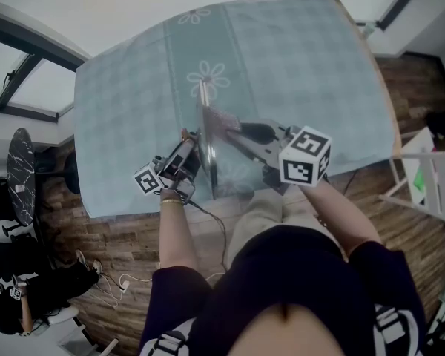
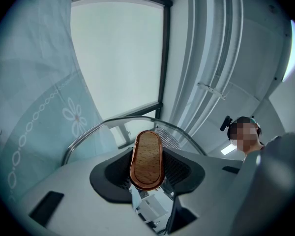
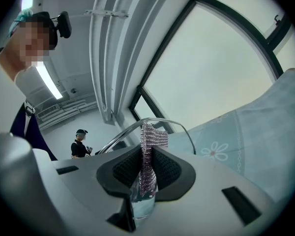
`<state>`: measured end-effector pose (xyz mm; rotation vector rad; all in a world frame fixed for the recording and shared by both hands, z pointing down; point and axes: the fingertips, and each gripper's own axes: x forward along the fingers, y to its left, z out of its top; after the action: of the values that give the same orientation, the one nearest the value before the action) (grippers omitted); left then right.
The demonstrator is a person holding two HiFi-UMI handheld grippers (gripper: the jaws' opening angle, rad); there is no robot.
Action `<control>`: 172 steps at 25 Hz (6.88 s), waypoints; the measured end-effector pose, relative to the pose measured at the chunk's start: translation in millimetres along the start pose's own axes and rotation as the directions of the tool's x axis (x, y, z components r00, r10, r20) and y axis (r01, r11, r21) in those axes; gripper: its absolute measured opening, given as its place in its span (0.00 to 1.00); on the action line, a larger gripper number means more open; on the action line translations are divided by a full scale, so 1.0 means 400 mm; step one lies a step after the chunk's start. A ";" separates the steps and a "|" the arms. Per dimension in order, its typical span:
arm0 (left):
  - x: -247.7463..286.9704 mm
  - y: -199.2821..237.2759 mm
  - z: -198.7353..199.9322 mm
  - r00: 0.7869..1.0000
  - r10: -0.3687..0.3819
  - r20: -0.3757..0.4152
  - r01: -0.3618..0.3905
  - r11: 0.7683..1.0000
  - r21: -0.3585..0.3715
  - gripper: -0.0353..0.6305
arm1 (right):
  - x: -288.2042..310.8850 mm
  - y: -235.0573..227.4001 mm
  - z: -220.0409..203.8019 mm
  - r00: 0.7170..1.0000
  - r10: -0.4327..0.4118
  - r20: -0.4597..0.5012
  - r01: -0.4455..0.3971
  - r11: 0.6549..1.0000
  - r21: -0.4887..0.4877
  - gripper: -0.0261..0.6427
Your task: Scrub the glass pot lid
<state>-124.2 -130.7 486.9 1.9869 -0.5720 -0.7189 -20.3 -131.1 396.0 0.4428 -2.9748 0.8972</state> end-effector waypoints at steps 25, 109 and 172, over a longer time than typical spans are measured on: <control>-0.003 0.004 0.009 1.000 0.013 0.026 -0.013 1.000 -0.001 0.30 | -0.026 0.119 -0.128 0.980 0.183 -0.081 -0.179 0.982 0.055 0.14; -0.023 0.022 0.016 0.998 -0.062 -0.027 0.061 0.998 -0.032 0.30 | 0.151 -0.158 -0.165 0.973 -0.149 -0.175 0.061 0.903 -0.426 0.14; 0.006 0.008 0.014 0.997 0.035 0.072 -0.034 0.999 -0.005 0.30 | 0.056 0.068 -0.394 0.891 0.121 -0.437 -0.205 0.967 -0.150 0.14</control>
<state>-126.8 -137.1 486.8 1.9495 -0.6459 -0.7723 -61.2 -29.8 514.8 -0.0155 -2.6774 0.6050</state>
